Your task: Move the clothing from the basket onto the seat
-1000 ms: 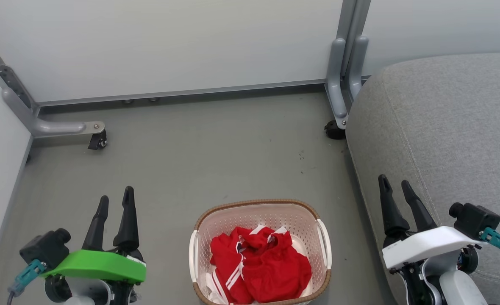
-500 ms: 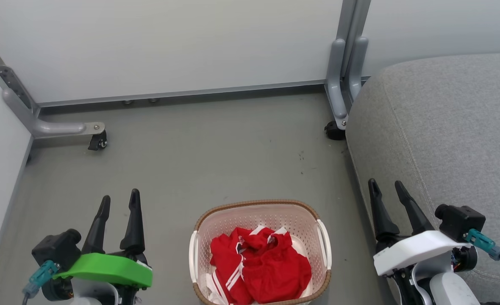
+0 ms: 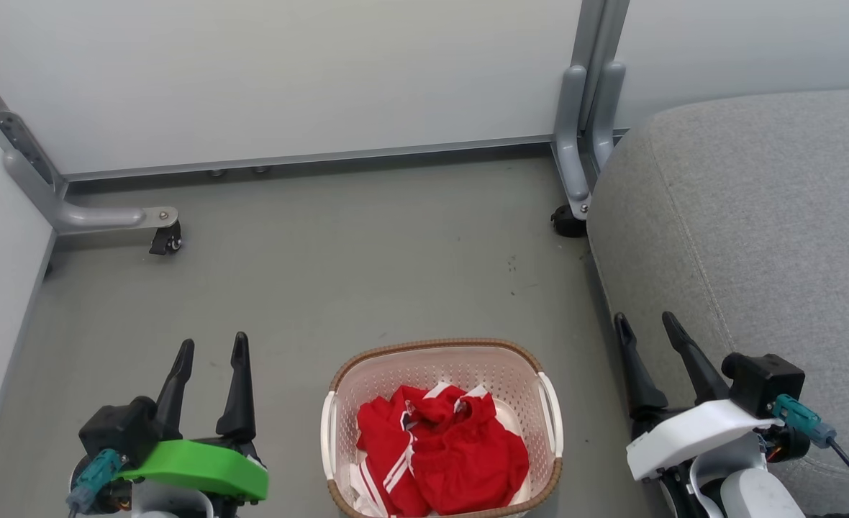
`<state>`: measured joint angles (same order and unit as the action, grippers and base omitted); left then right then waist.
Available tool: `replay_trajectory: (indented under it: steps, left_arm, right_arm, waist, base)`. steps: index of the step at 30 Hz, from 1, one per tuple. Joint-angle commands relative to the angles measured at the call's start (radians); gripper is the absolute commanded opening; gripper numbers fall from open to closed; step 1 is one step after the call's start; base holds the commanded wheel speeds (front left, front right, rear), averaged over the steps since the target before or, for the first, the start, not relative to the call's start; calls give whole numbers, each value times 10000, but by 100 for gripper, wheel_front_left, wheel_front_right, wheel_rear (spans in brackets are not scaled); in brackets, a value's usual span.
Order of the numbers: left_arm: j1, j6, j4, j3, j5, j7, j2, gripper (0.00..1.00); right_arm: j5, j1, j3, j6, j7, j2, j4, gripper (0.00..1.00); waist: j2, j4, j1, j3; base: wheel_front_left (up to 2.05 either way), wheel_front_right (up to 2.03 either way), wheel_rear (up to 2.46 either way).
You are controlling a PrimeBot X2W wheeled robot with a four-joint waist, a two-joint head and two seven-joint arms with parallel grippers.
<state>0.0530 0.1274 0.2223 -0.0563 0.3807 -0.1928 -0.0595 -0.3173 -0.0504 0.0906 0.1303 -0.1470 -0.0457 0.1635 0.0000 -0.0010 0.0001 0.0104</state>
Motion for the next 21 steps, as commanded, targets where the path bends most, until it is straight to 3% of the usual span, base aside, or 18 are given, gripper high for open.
replay_trajectory:
  steps: [1,21]
  left_arm:
    - [-32,41,-48,13,-242,-81,-39,100]
    - [-126,49,197,-29,-1671,-482,22,100]
  right_arm:
    - [241,12,46,5,-27,-57,-94,100]
    - [1309,127,230,5,-203,-63,-161,100]
  waist:
    - [0,1,-1,1]
    - [0,24,-1,75]
  base:
    - [0,0,0]
    - [0,0,0]
